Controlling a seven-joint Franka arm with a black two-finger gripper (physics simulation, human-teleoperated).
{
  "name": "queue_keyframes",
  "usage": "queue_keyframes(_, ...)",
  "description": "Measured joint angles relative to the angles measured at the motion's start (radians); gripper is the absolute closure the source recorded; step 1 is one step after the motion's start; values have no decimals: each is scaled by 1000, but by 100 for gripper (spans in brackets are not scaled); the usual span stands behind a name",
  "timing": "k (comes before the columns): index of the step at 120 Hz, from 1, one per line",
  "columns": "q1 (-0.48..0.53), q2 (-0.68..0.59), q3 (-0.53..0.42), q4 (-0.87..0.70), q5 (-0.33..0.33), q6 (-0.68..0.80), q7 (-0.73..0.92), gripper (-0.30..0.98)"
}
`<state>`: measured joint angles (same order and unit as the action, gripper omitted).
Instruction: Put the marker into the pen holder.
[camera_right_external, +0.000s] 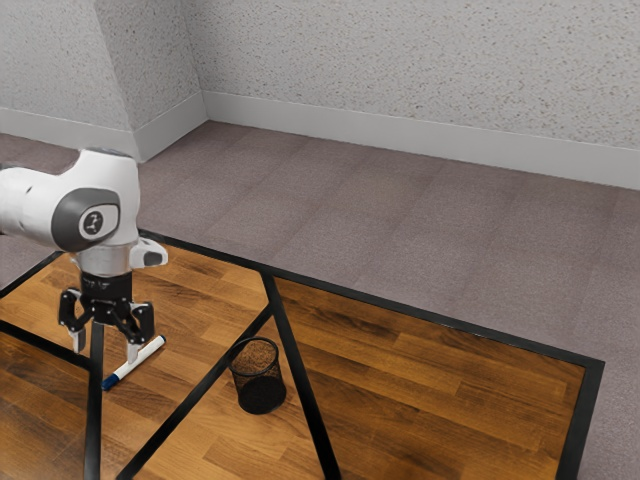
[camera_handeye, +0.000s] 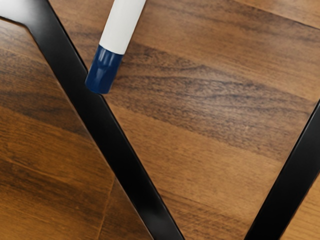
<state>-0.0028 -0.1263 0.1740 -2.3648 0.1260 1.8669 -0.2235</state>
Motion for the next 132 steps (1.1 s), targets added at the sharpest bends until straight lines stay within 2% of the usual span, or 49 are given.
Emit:
queue_keyframes(32,-1,201,2,9,-25,135,115,0)
queue_keyframes(50,67,304,6,91,-38,180,209,0)
queue_keyframes(67,77,376,5,177,-45,202,296,0)
queue_keyframes(118,78,479,-1,289,-55,219,499,0)
queue_keyframes(132,78,480,-3,299,-66,217,535,13)
